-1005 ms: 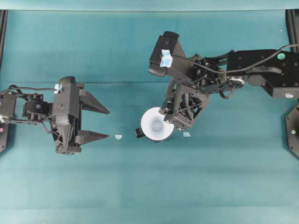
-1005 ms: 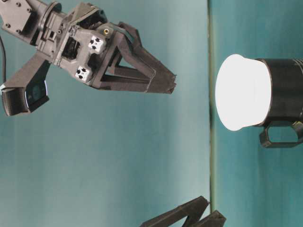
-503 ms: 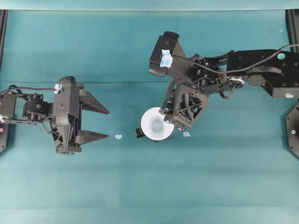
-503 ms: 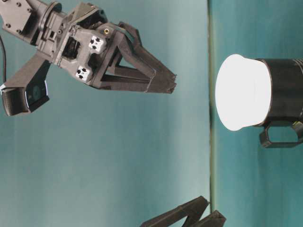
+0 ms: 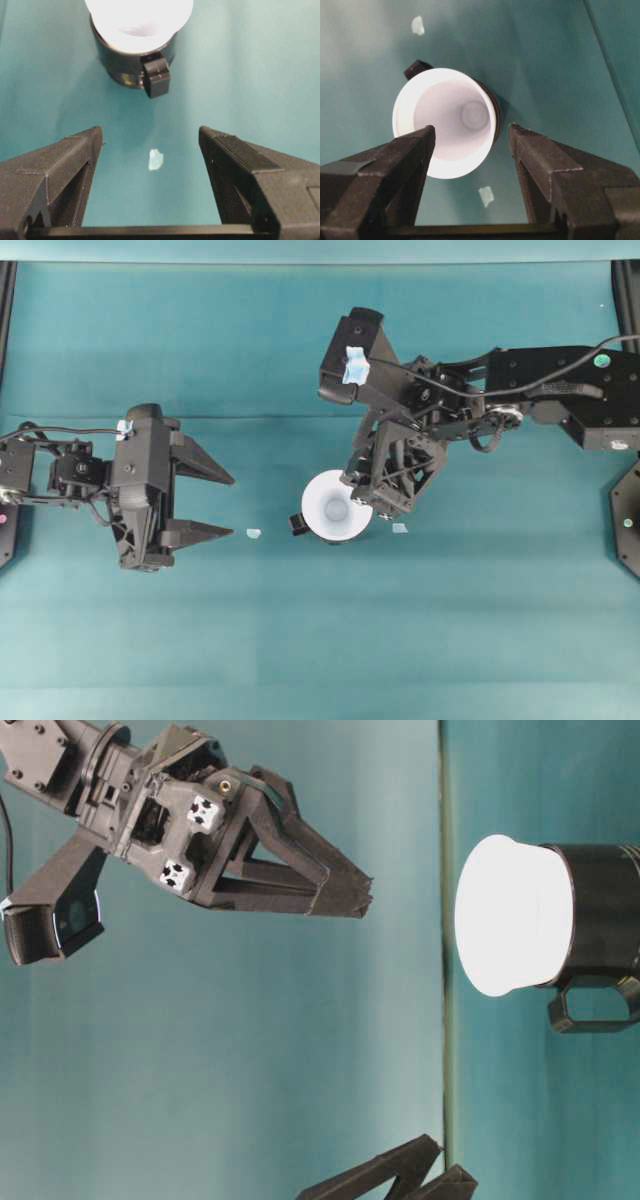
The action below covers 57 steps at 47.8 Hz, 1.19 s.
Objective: Put the paper cup into the moved cup holder.
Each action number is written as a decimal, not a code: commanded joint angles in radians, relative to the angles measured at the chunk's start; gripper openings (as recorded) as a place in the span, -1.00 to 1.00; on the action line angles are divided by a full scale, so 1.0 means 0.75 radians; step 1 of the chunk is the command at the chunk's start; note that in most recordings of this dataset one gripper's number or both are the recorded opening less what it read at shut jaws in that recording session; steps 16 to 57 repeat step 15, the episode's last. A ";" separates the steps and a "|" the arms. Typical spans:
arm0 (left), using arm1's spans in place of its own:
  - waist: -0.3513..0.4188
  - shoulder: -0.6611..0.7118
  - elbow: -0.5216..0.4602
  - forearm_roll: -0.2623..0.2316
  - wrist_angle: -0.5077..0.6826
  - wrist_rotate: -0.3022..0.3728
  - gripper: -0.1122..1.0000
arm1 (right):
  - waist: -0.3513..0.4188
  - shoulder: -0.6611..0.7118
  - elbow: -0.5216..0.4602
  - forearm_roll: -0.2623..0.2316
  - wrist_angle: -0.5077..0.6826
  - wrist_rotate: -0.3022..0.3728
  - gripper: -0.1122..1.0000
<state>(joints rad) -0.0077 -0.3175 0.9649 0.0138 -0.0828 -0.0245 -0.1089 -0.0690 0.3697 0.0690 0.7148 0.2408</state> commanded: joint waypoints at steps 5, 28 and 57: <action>-0.004 -0.004 -0.014 0.002 -0.008 -0.002 0.60 | 0.004 -0.035 -0.006 -0.002 -0.008 0.006 0.43; -0.004 -0.004 -0.014 0.004 -0.006 -0.002 0.60 | 0.004 -0.035 -0.004 -0.002 -0.008 0.008 0.43; -0.004 -0.004 -0.014 0.004 -0.006 -0.002 0.60 | 0.004 -0.035 -0.004 -0.002 -0.008 0.008 0.43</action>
